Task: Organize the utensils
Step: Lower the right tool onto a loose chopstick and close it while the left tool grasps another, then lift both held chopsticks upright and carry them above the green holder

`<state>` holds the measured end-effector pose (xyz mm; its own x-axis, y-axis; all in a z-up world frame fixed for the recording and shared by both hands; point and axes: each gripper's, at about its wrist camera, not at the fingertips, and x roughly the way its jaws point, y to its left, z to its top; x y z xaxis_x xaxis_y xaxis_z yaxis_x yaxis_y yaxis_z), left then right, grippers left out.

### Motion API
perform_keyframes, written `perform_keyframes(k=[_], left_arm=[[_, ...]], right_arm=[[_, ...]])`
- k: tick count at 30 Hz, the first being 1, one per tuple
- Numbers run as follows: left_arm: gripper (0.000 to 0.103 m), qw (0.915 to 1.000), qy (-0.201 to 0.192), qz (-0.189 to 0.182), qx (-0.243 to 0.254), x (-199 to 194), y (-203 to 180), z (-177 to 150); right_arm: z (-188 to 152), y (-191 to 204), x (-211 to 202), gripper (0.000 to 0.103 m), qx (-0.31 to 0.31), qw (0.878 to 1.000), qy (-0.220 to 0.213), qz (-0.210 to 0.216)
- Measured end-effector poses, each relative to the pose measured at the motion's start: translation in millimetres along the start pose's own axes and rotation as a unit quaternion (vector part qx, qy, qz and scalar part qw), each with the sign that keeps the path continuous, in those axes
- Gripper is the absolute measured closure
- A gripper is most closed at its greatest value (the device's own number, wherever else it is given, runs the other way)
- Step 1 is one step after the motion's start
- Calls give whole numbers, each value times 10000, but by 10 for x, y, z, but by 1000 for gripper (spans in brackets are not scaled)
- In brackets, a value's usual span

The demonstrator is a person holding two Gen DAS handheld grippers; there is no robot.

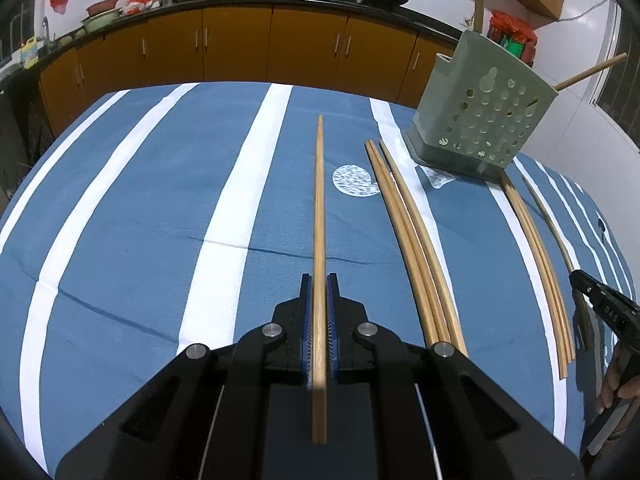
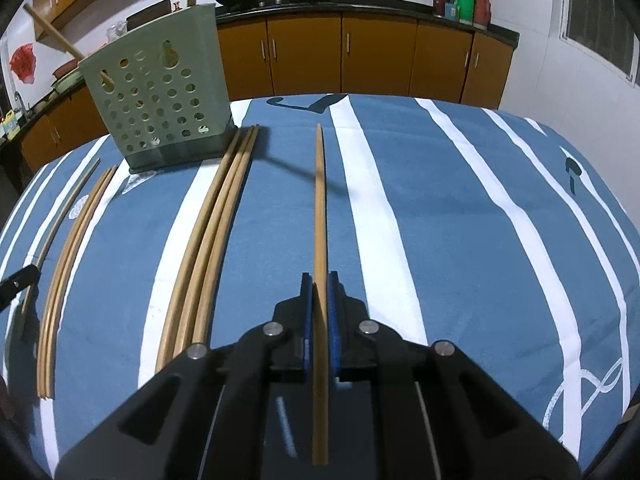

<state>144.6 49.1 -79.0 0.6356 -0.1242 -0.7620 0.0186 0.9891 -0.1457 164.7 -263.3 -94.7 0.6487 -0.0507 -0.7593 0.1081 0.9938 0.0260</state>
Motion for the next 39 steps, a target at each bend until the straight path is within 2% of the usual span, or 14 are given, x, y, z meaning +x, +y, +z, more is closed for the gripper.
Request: perform_keyframes(k=[9, 39], left_arm=[[95, 9999, -6, -86, -99, 10, 37, -6], [95, 9999, -11, -51, -129, 23, 10, 5]], right_arm=[[-1, 0, 5, 93, 22, 10000, 7, 19], [-1, 10, 7, 92, 28, 10000, 14, 29]])
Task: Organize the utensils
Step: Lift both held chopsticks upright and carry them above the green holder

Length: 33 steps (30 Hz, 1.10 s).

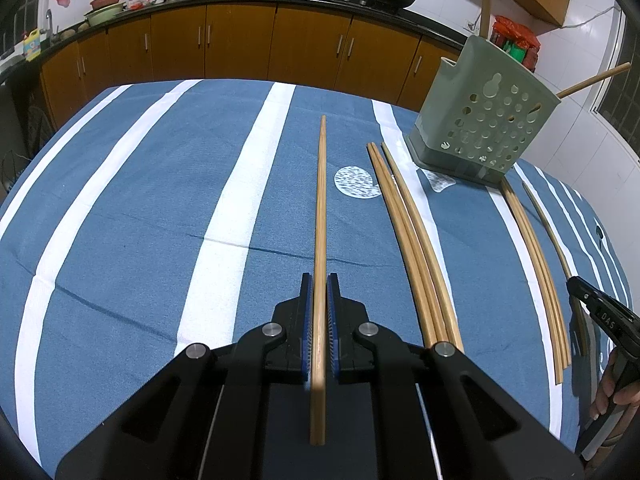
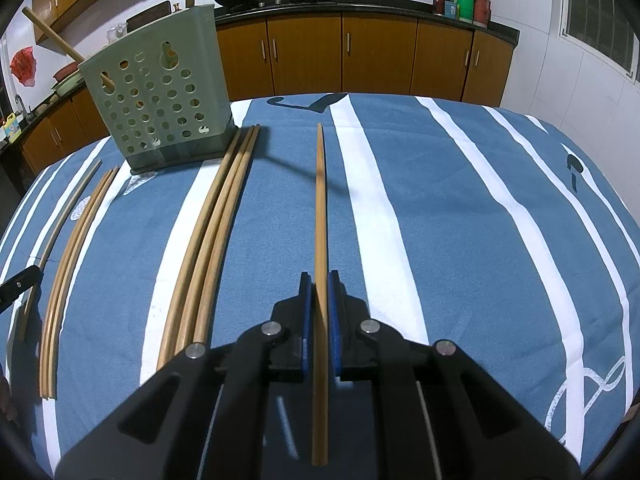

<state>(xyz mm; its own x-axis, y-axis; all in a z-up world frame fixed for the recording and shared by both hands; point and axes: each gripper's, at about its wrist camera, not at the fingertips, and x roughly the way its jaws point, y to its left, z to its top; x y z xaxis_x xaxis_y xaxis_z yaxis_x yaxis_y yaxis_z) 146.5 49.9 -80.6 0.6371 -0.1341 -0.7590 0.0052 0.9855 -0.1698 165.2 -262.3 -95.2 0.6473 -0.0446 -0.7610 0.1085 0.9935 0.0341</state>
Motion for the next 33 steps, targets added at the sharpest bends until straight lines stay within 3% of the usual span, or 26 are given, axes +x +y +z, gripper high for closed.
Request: perform_keyframes(k=[26, 33], left_arm=[[96, 9989, 39, 283, 380, -68, -122, -69], [96, 9977, -487, 50, 473, -438, -214, 126]], right_arm=[[-3, 15, -32, 95, 78, 9999, 21, 93], [187, -72, -460, 95, 120, 9980, -599, 169]])
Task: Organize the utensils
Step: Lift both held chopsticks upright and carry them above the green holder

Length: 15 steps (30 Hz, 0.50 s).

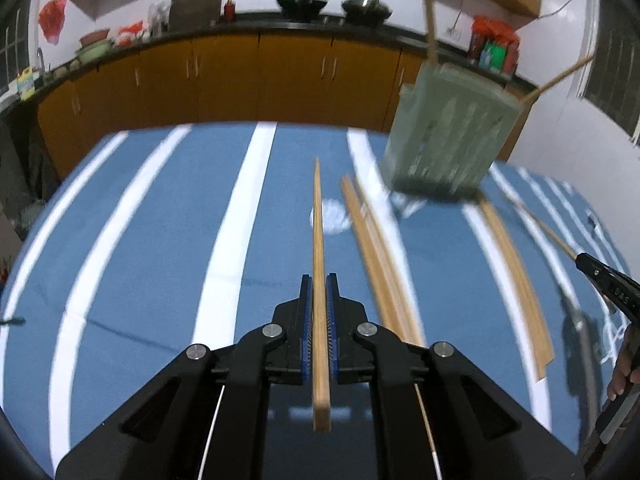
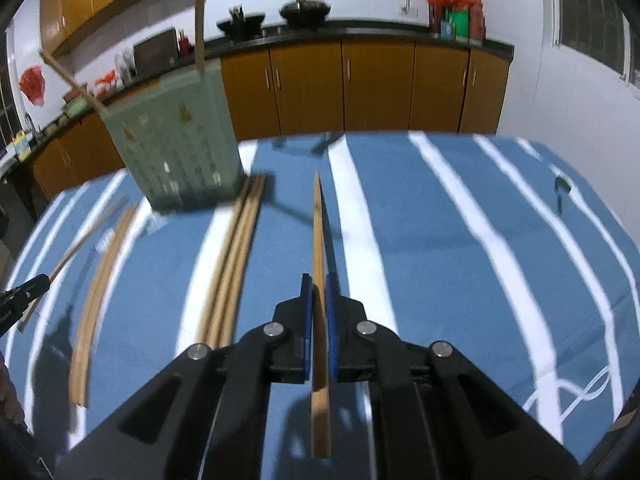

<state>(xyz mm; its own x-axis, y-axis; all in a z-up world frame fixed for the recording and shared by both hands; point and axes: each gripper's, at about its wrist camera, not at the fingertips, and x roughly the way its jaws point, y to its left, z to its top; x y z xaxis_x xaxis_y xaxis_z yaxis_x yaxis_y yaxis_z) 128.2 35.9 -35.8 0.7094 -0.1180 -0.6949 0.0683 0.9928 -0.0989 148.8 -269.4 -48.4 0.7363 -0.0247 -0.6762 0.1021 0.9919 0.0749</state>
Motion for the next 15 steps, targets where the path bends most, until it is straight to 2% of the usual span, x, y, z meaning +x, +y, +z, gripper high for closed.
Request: perform_keyframes(k=[7, 15], left_arm=[[96, 9978, -640, -120, -103, -369, 5, 334], [96, 9954, -945, -142, -110, -504, -43, 538]], right_arm=[[254, -61, -402, 95, 54, 9980, -615, 111], [392, -38, -541, 95, 45, 9962, -851, 181]])
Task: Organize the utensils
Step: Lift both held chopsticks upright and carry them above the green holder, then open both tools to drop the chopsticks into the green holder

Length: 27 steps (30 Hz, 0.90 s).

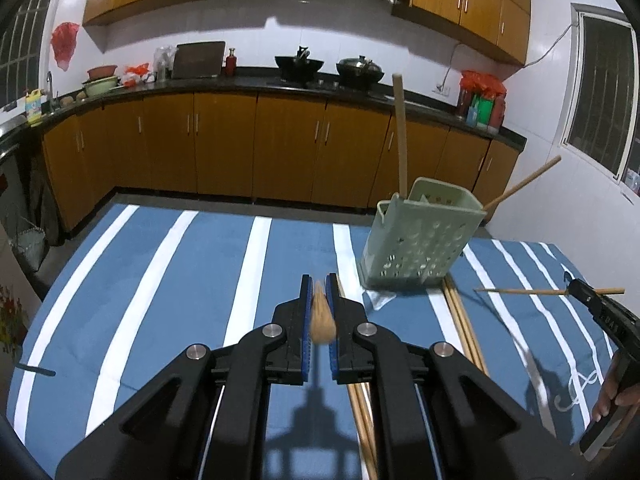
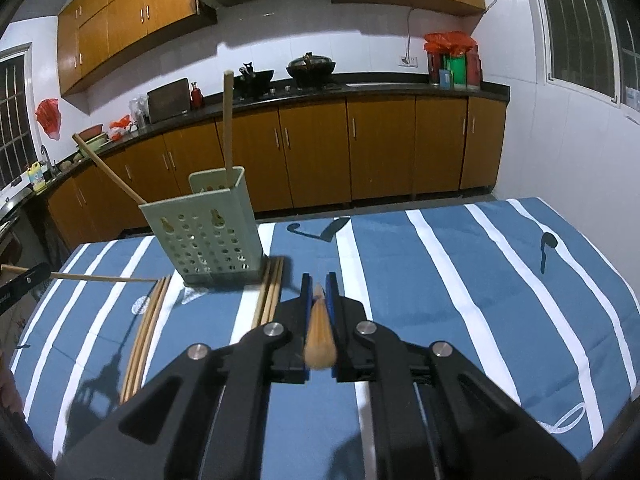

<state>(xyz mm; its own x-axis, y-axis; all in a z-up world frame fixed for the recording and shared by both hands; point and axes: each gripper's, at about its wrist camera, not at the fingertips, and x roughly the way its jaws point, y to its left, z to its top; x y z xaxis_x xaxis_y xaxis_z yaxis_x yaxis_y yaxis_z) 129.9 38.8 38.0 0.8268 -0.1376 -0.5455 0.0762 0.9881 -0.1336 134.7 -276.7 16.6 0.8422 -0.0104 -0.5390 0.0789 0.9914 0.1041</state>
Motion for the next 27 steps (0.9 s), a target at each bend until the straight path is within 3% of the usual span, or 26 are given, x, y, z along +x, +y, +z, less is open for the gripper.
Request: perform_keyframes(k=[7, 14, 21, 27], left_arm=[[96, 9995, -279, -46, 140, -87, -86, 248], [96, 9966, -761, -240, 222, -318, -224, 613], [96, 9874, -1494, -487, 168, -569, -494, 996], [96, 9784, -1998, -520, -23, -501, -676, 1221]], right_arm=[[244, 12, -154, 95, 23, 9993, -376, 86], [694, 72, -517, 95, 73, 9939, -902, 633], [1085, 307, -765, 95, -25, 9830, -1486, 1077], [1287, 512, -581, 95, -191, 9815, -1553, 1102]])
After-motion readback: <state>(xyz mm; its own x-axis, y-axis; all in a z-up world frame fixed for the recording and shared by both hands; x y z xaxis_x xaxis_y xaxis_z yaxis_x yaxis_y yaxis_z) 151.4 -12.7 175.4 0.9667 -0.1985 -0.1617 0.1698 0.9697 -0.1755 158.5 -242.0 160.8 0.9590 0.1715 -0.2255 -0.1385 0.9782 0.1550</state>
